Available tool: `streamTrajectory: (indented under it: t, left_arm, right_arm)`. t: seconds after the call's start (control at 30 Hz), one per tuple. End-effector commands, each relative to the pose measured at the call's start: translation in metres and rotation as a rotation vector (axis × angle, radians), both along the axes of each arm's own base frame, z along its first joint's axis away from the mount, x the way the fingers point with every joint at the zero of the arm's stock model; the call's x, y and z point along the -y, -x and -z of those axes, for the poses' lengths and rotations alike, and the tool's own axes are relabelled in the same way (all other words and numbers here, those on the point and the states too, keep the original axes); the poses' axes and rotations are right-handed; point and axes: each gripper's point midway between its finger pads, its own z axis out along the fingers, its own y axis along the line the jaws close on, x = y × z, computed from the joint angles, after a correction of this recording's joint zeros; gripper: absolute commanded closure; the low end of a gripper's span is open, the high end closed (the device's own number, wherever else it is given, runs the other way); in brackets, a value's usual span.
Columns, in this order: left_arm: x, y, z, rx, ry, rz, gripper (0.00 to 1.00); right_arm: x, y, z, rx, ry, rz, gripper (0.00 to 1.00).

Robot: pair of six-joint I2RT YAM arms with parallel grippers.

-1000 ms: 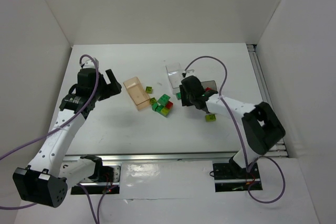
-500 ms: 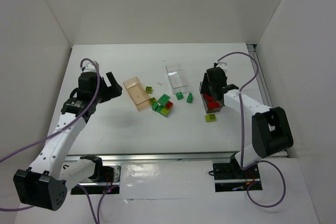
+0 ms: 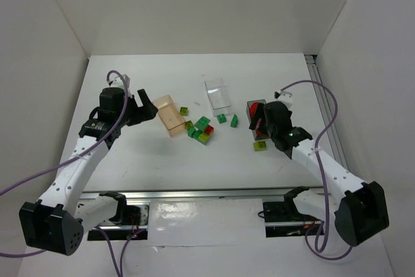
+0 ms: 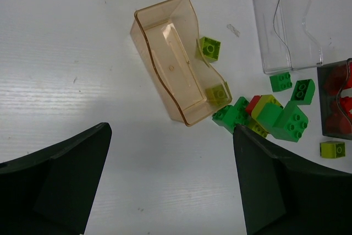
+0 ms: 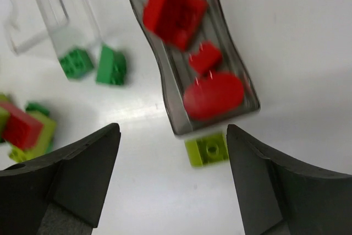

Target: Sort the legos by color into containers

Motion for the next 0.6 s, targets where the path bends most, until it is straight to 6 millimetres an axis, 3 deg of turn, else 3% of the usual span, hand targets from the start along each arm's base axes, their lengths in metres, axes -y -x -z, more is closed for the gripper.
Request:
streamTrajectory:
  t: [0.0, 0.13, 0.27, 0.37, 0.4, 0.57]
  left_arm:
    - [0.006, -0.008, -0.017, 0.063, 0.019, 0.015, 0.01]
    - [0.005, -0.008, -0.024, 0.083, 0.014, 0.019, 0.01]
    - [0.007, -0.01, -0.032, 0.103, 0.005, 0.025, 0.01]
    - [0.007, -0.01, -0.032, 0.103, 0.005, 0.025, 0.01]
    - [0.007, -0.01, -0.032, 0.103, 0.005, 0.025, 0.01]
    - [0.007, -0.011, -0.029, 0.096, -0.004, 0.03, 0.01]
  right_arm:
    - [0.008, 0.052, 0.045, -0.161, -0.043, 0.082, 0.14]
    - [0.001, 0.056, 0.045, -0.121, -0.122, 0.089, 0.08]
    - [0.006, 0.056, 0.072, -0.232, -0.067, 0.152, 0.07]
    - [0.0, 0.051, 0.088, -0.26, -0.075, 0.153, 0.07]
    - [-0.006, 0.041, 0.084, -0.215, -0.084, 0.111, 0.07]
    - [-0.003, 0.032, 0.099, -0.217, 0.001, 0.063, 0.05]
